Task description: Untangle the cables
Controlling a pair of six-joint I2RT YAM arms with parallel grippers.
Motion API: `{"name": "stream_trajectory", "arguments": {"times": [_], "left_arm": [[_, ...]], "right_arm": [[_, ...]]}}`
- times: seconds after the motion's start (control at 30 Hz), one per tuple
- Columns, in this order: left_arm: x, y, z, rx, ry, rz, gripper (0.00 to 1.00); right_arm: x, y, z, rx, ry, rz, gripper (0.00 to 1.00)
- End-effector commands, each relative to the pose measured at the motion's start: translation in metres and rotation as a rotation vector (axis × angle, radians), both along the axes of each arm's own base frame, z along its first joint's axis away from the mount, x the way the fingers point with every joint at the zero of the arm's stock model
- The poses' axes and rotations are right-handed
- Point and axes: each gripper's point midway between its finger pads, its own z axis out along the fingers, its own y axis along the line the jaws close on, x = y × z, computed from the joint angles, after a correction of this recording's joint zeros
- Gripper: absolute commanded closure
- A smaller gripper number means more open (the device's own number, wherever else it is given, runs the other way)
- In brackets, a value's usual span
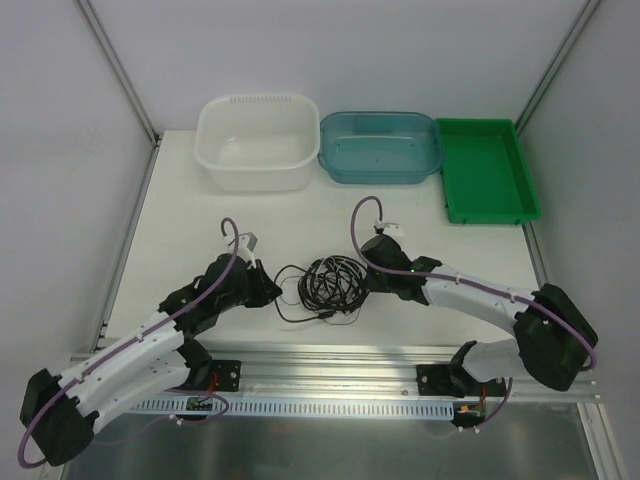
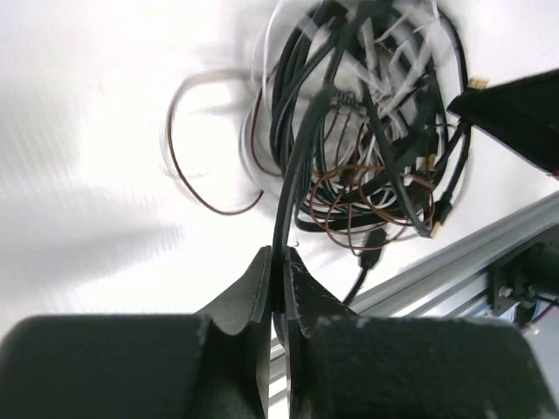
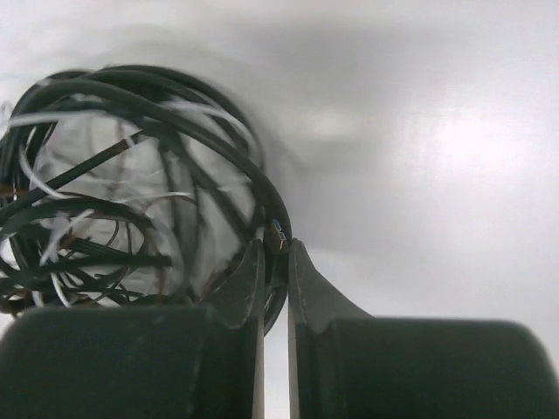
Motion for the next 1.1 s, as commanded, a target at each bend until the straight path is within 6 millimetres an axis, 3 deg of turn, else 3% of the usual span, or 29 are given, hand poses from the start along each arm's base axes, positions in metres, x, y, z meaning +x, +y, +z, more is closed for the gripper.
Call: {"name": "stream_trajectory", "arguments": {"times": [0.0,0.03,0.07,0.17,0.2,0.27,0.3,0.4,0.5,0.57,0.6,0.63,0.7,0.77,0.87,0.93,0.97,1.07], "left_arm": [[0.019,0.027,0.069,0.062,-0.193,0.089,1.00],[0.020,0.031,0.082,0.065,-0.221,0.100,1.00],[0.023,0.033,0.111,0.036,-0.277,0.113,1.00],[0.022,0.042,0.134,0.070,-0.308,0.120,1.00],[0.023,0.044,0.153,0.058,-0.335,0.126,1.00],[0.022,0.048,0.165,0.068,-0.347,0.135,1.00],[0.022,0.050,0.182,0.048,-0.376,0.145,1.00],[0.019,0.068,0.212,0.024,-0.450,0.214,1.00],[0.014,0.090,0.244,0.012,-0.543,0.278,1.00],[0.009,0.097,0.263,0.000,-0.591,0.284,1.00],[0.008,0.098,0.265,0.014,-0.602,0.270,1.00],[0.008,0.096,0.265,0.017,-0.600,0.258,1.00],[0.007,0.079,0.257,0.002,-0.561,0.180,1.00],[0.009,0.059,0.232,0.018,-0.482,0.107,1.00],[0.008,0.032,0.192,0.004,-0.342,0.022,1.00],[0.006,0.018,0.177,-0.036,-0.284,-0.006,1.00],[0.003,0.015,0.163,-0.038,-0.254,-0.018,1.00],[-0.002,0.009,0.152,-0.093,-0.227,-0.020,1.00]], "right_arm": [[0.003,-0.062,0.013,-0.134,-0.036,-0.099,0.99],[0.007,-0.071,0.027,-0.133,-0.081,-0.122,0.99],[0.005,-0.083,0.032,-0.165,-0.084,-0.135,0.99],[0.006,-0.105,0.062,-0.216,-0.155,-0.159,0.99],[0.006,-0.110,0.070,-0.226,-0.171,-0.168,0.99],[0.005,-0.123,0.088,-0.243,-0.212,-0.188,0.98],[0.005,-0.129,0.091,-0.252,-0.220,-0.200,0.98],[0.001,-0.153,0.090,-0.289,-0.206,-0.270,0.98],[-0.006,-0.168,0.072,-0.285,-0.134,-0.328,0.97],[-0.009,-0.165,0.063,-0.260,-0.101,-0.314,0.85],[-0.009,-0.163,0.063,-0.253,-0.097,-0.301,0.78],[-0.010,-0.154,0.063,-0.221,-0.081,-0.263,0.64],[-0.007,-0.141,0.074,-0.180,-0.101,-0.202,0.51],[-0.008,-0.126,0.089,-0.134,-0.131,-0.140,0.39],[-0.010,-0.096,0.121,-0.053,-0.200,-0.013,0.34],[-0.014,-0.073,0.139,0.014,-0.228,0.073,0.33],[-0.018,-0.055,0.144,0.047,-0.240,0.133,0.33],[-0.024,-0.017,0.148,0.105,-0.227,0.225,0.32]]}}
